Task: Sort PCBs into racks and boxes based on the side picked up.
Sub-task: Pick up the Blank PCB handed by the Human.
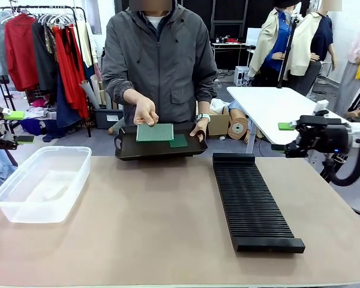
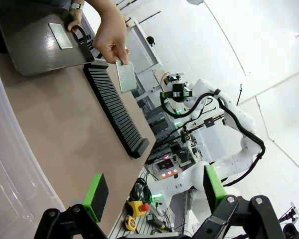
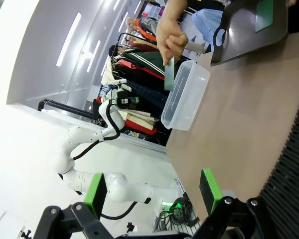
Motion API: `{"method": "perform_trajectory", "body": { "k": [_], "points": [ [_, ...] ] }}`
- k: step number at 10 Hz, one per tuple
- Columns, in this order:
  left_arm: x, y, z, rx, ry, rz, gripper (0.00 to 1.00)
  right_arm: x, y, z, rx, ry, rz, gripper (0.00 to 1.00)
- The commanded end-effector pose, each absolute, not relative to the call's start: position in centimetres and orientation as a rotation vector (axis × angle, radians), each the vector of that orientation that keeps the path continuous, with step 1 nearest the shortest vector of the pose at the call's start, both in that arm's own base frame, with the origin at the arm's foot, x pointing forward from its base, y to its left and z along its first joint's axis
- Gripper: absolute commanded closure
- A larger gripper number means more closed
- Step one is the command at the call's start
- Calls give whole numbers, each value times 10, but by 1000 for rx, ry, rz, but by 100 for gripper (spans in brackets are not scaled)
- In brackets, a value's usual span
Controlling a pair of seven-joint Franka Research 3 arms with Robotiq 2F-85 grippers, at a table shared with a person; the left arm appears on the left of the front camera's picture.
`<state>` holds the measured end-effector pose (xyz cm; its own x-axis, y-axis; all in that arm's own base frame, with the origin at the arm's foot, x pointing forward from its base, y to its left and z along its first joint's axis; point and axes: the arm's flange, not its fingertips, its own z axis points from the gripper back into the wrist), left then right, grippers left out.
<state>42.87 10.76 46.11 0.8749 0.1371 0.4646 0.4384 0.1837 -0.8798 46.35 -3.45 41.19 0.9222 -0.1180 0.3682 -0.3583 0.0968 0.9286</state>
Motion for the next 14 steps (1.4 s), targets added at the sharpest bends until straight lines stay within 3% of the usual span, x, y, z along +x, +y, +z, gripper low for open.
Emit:
{"method": "perform_trajectory", "body": {
  "k": [1,8,14],
  "points": [
    [428,109,464,-1385,-496,-224,0,506,-19,398,1479,-385,209,0],
    [428,109,464,-1385,-496,-224,0,586,49,366,1456,-273,265,0],
    [428,109,464,-1385,-496,-224,0,604,103,354,1554,-195,310,0]
  ]
}}
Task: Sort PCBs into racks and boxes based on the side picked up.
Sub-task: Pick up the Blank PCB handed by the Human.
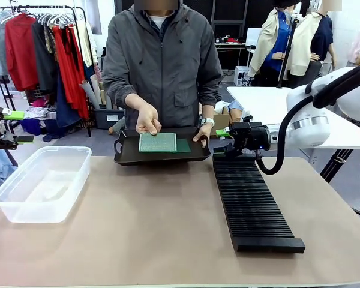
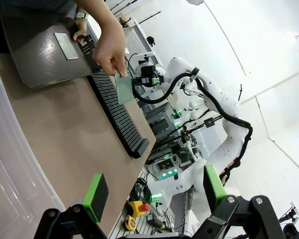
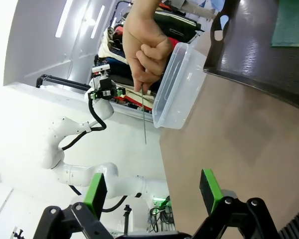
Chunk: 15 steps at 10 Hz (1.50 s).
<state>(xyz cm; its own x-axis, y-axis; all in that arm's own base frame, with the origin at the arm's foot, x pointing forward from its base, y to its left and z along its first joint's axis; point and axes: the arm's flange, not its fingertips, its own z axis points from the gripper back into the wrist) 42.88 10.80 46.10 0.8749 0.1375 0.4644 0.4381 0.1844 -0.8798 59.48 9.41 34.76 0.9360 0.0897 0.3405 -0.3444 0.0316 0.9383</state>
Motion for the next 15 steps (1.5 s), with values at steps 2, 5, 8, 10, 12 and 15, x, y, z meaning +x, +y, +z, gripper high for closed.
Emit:
{"method": "perform_trajectory", "body": {
  "k": [2,5,8,10,12,15],
  "points": [
    [428,109,464,-1385,-496,-224,0,603,121,353,1575,-173,282,0],
    [428,109,464,-1385,-496,-224,0,602,148,349,1581,-145,291,0],
    [428,109,464,-1385,-496,-224,0,607,172,345,1585,-148,302,0],
    [428,109,464,-1385,-496,-224,0,609,182,343,1595,-156,302,0],
    [428,109,464,-1385,-496,-224,0,612,192,340,1587,-148,304,0],
    [428,109,464,-1385,-496,-224,0,615,204,338,1581,-141,293,0]
  ]
}}
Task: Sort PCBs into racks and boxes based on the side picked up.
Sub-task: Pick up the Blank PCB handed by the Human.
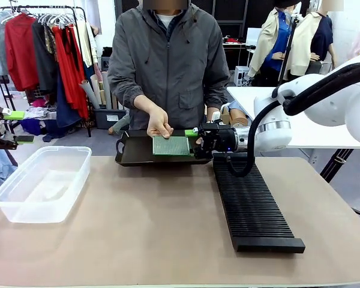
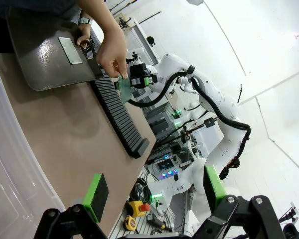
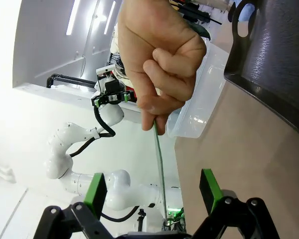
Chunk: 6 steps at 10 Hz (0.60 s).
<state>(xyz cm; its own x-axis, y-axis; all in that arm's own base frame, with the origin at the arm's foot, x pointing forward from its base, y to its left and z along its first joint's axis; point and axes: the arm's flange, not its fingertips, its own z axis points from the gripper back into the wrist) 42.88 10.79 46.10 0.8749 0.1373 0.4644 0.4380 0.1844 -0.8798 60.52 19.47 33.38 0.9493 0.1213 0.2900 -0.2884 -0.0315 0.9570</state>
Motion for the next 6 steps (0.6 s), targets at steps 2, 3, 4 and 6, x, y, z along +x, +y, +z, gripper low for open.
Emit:
{"method": "perform_trajectory", "body": {
  "k": [2,3,4,6],
  "points": [
    [428,109,464,-1385,-496,-224,0,616,209,338,1585,-148,284,0],
    [428,109,464,-1385,-496,-224,0,616,211,337,1591,-153,280,0],
    [428,109,464,-1385,-496,-224,0,616,213,336,1591,-156,280,4],
    [428,109,464,-1385,-496,-224,0,617,217,334,1596,-139,272,23]
  ]
}}
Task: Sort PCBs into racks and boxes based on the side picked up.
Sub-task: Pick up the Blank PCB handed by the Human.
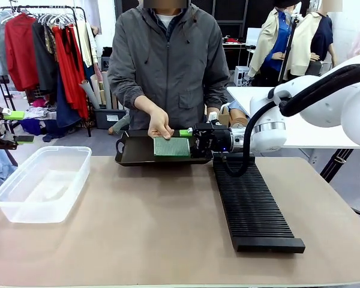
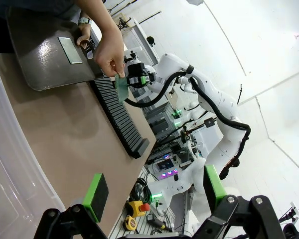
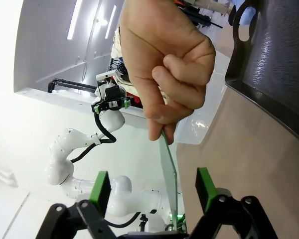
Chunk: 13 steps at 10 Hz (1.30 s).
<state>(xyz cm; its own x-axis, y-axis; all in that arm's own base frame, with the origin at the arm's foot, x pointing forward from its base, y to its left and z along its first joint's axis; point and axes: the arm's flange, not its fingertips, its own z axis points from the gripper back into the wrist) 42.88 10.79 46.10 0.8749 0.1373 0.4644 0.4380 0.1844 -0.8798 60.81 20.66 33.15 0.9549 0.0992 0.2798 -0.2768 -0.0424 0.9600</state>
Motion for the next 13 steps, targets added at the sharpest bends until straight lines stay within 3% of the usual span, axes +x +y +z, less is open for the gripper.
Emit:
{"method": "perform_trajectory", "body": {
  "k": [1,5,13],
  "points": [
    [428,109,464,-1385,-496,-224,0,617,217,333,1592,-136,273,37],
    [428,109,464,-1385,-496,-224,0,620,214,329,1603,-121,208,100],
    [428,109,464,-1385,-496,-224,0,621,222,322,1532,-67,292,100]
  ]
}}
